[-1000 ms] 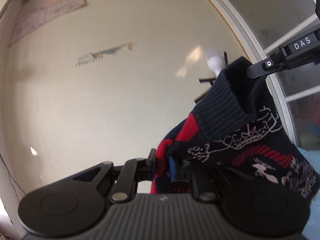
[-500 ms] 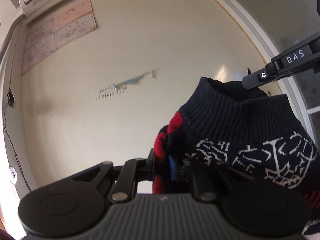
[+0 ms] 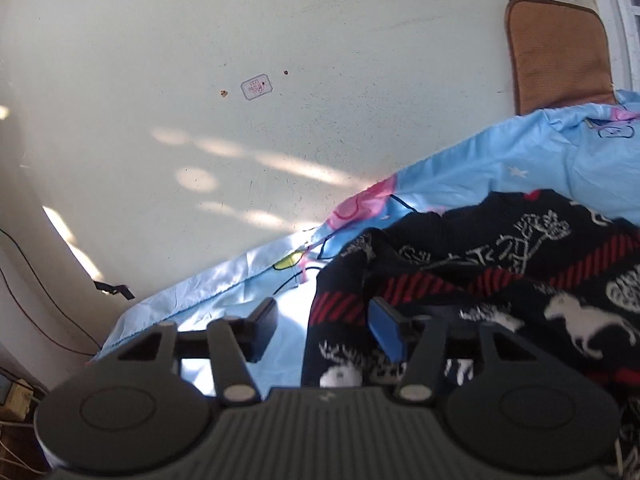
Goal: Fold small clothes
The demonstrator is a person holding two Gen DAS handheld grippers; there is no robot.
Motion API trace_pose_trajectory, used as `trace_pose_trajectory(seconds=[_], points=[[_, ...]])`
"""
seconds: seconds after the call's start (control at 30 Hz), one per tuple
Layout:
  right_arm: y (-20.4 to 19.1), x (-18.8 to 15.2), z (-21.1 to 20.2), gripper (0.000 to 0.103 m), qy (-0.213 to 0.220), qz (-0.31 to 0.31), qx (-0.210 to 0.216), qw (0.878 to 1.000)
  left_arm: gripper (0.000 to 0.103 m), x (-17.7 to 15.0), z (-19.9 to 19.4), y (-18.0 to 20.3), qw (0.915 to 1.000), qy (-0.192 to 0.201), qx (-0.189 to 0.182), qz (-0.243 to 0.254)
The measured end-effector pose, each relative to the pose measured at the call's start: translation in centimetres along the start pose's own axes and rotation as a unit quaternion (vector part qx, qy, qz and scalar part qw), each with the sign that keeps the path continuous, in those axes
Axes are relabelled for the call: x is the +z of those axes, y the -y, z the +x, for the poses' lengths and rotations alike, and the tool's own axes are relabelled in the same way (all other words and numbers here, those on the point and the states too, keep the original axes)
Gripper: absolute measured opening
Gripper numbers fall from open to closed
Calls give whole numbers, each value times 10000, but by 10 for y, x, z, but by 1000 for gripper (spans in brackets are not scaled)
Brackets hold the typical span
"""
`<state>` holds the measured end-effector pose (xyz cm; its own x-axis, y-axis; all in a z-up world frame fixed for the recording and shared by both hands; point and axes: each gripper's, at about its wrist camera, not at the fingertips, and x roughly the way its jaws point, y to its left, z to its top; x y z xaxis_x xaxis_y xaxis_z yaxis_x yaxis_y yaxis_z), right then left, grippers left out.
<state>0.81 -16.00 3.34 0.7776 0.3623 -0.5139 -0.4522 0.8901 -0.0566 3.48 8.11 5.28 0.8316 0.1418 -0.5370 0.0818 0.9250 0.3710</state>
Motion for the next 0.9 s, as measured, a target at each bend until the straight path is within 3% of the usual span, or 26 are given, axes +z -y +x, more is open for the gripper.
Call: trace_pose_trajectory(seconds=[0.03, 0.1, 0.13, 0.2, 0.23, 0.27, 0.3, 0.47, 0.53, 0.6, 0.63, 0.7, 0.73, 0.8, 0.9], points=[[0, -8, 1, 58, -67, -36, -24, 10000, 70, -4, -10, -4, 10000, 7, -28, 77], [1, -16, 2, 71, -128, 49, -91, 9999, 100, -8, -31, -4, 9995, -56, -93, 290], [6, -13, 7, 77, -186, 168, -84, 9997, 102, -12, -35, -3, 9991, -80, -94, 413], [13, -16, 20, 73, -400, 377, -21, 9985, 102, -22, -45, 4, 9977, -210, -49, 643], [18, -18, 23, 53, -507, 525, 112, 9973, 102, -26, -47, 7, 9973, -272, -48, 685], [25, -21, 24, 25, -573, 799, 325, 9946, 101, -31, -49, 8, 9971, -316, -59, 683], [32, -20, 18, 16, -531, 998, 351, 9930, 100, -36, -50, 7, 9973, -351, -68, 647], [88, 17, -54, 11, 572, 1517, -174, 9866, 100, -44, -54, -5, 9987, -386, -77, 338], [116, 33, -83, 10, 1051, 1567, -829, 9785, 99, -40, -51, -11, 9990, -401, -135, 122], [140, 41, -93, 6, 1197, 1674, -1471, 9675, 99, -34, -47, -15, 9990, -387, -195, -63], [147, 43, -92, 3, 1220, 1535, -2029, 9594, 99, -31, -45, -16, 9991, -363, -205, -118], [159, 43, -84, 14, 1107, 1283, -2877, 9426, 99, -22, -40, -20, 9990, -322, -220, -220], [168, 42, -79, 28, 913, 1393, -2929, 9415, 99, -18, -37, -22, 9989, -320, -231, -270], [176, 37, -78, 32, 887, 1849, -2494, 9464, 100, -11, -28, -29, 9984, -359, -245, -364], [161, 35, -68, 34, 918, 1821, -1849, 9614, 100, -3, -7, -37, 9970, -547, -228, -489]])
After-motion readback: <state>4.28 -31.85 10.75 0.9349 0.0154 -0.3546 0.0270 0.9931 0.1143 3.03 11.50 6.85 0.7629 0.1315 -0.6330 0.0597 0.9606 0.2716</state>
